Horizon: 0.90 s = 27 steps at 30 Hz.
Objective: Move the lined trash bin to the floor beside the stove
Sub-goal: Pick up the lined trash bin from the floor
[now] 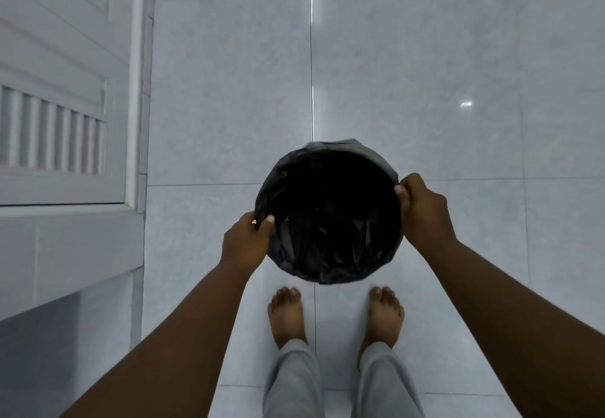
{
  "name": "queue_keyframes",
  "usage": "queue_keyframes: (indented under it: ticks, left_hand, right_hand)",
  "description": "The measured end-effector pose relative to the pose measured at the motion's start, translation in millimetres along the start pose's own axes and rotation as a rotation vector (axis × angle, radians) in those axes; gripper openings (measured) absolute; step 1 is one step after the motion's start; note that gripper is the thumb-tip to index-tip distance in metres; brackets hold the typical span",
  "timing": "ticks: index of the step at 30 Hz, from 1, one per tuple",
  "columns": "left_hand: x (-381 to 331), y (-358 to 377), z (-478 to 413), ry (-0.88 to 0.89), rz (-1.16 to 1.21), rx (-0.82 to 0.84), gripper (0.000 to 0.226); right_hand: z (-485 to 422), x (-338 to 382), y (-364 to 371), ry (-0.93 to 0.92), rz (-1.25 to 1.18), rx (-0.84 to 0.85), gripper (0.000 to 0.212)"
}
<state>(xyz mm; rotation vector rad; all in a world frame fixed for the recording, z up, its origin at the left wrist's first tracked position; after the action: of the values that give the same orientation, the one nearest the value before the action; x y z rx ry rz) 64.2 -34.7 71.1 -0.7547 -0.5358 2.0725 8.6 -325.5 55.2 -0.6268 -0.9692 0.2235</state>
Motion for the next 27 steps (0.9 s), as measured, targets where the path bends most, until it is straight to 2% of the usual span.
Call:
queue_keyframes:
  ticks: [6,15,17,21,24,27]
  left_hand:
    - [-14.3,0.3,-13.8,0.018,-0.036,0.155,0.049]
    - [-6.4,25.0,-16.6,0.072,0.03,0.097,0.038]
    - [-0.8,29.8,-19.7,0.064,0.024,0.115,0.043]
    - [14.0,36.4,-20.6,0.006,-0.099,0.274,0.078]
    - [16.8,39.5,-6.4,0.076,0.052,0.436,0.074]
    - [11.0,35.8,9.2,0.151,0.177,0.442,0.071]
  right_hand:
    - [-12.8,-18.7,-12.3,0.123,0.134,0.093,0.025]
    - [-0.2,-55.5,-13.8,0.195,0.042,0.032,0.023]
    - [2.8,-59.9,-15.9,0.205,0.023,0.06,0.03]
    - [18.6,-72.5,-21.1,0.261,-0.022,0.166,0.06]
    - [36.9,-77.9,-19.3,0.278,-0.084,0.295,0.073]
    - [51.8,-71.4,-16.4,0.3,-0.177,0.322,0.077]
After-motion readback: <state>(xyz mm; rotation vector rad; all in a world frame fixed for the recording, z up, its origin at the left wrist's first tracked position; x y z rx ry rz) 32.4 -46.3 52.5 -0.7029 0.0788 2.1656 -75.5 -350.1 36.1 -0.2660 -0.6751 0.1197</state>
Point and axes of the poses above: each hand's wrist, its own z-axis away from the middle knuckle, its own y-axis out of the palm, x = y × z, the point moved 1 cm from there along -z, towards the middle knuckle, and after that the axes turned 10 degrees about -z, right-handed, at the moved point
